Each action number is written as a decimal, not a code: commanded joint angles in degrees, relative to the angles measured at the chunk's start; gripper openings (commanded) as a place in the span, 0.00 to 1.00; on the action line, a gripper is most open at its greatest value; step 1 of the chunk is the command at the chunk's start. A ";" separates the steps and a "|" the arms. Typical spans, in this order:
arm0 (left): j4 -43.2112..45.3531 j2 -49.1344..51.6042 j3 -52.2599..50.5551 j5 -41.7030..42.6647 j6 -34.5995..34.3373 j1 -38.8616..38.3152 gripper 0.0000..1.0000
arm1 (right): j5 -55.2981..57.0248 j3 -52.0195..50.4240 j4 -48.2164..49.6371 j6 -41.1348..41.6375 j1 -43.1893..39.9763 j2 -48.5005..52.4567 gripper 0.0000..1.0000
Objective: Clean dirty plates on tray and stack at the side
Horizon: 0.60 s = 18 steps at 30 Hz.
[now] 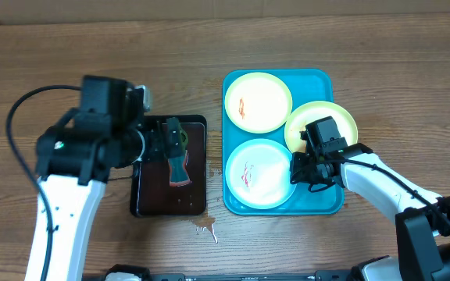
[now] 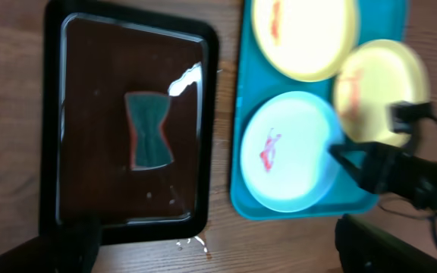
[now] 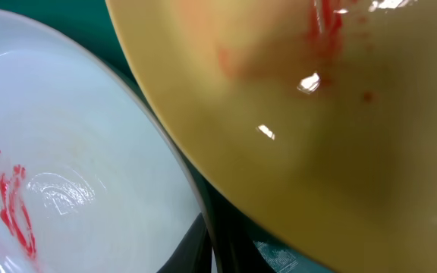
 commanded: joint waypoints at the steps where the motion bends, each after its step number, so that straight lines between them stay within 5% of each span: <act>1: -0.13 4.92 -1.11 -9.22 -7.13 -2.67 0.95 | 3.56 -0.44 0.57 0.81 -0.09 -0.15 0.07; 12: 5.09 22.60 -8.20 -8.85 -10.03 -3.21 0.86 | 3.37 -0.44 0.28 0.81 -0.09 -0.15 0.07; 18: 14.91 28.63 -14.82 -7.21 -4.63 -3.21 0.76 | 3.34 -0.44 0.28 0.83 -0.09 -0.15 0.07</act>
